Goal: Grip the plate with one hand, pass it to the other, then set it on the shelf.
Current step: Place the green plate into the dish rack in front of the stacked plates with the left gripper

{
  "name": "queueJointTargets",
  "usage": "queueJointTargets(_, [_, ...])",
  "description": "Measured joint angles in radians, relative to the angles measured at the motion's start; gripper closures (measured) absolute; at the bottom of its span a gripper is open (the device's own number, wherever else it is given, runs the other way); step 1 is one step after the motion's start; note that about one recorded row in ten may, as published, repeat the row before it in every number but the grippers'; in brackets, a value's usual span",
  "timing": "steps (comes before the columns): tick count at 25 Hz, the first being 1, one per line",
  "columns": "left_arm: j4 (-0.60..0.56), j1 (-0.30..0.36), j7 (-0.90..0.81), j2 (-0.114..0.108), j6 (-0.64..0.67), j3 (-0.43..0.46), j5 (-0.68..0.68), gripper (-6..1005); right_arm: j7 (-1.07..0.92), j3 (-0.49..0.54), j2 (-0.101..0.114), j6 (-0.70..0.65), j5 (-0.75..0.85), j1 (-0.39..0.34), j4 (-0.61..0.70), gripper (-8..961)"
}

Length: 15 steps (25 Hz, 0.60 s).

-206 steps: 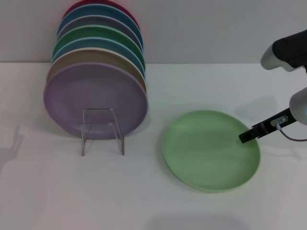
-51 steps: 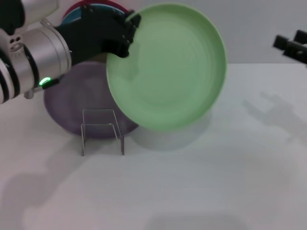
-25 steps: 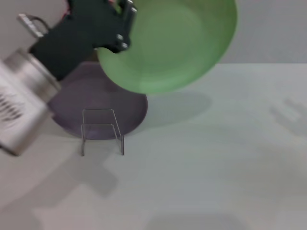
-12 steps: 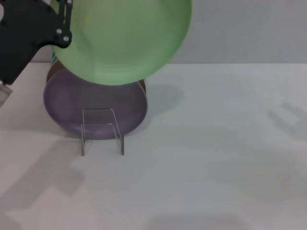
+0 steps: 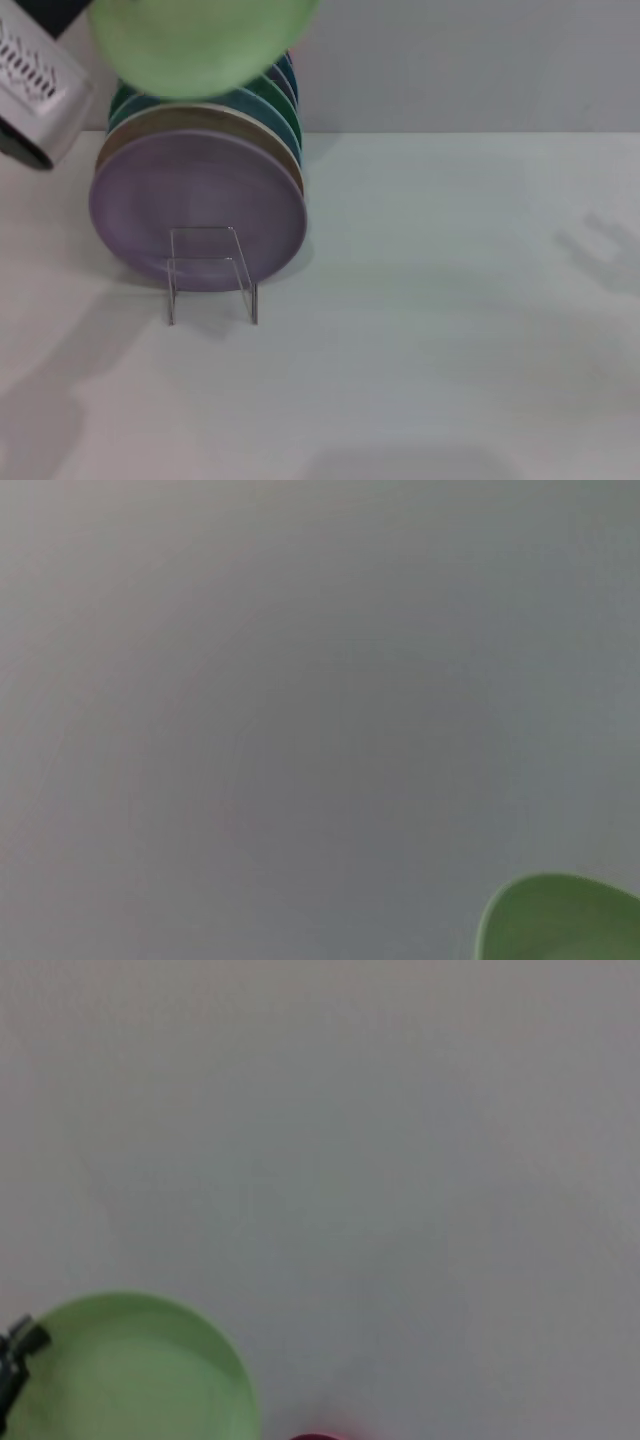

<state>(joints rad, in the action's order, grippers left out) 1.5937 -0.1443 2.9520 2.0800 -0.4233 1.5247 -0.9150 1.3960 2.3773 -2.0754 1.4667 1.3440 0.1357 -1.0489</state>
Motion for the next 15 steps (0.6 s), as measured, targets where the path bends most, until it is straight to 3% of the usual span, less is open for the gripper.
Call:
queueJointTargets(6, [0.079, -0.021, -0.001, 0.000, -0.057, 0.003, 0.067, 950, -0.006, 0.002, 0.001, 0.000, 0.009, 0.007, -0.001, 204])
queueJointTargets(13, [0.167, -0.084, -0.001, 0.000, 0.071, -0.003, -0.095, 951, -0.033, 0.000, 0.004, 0.000, 0.015, 0.017, -0.010, 205])
queueJointTargets(14, [0.216, -0.113, -0.001, 0.000, 0.167, -0.012, -0.218, 951, -0.039, 0.001, 0.004, 0.000, 0.020, 0.019, -0.012, 205])
queueJointTargets(15, [0.226, -0.120, -0.001, 0.000, 0.190, -0.016, -0.245, 952, -0.044, 0.003, 0.004, 0.000, 0.026, 0.020, -0.013, 205])
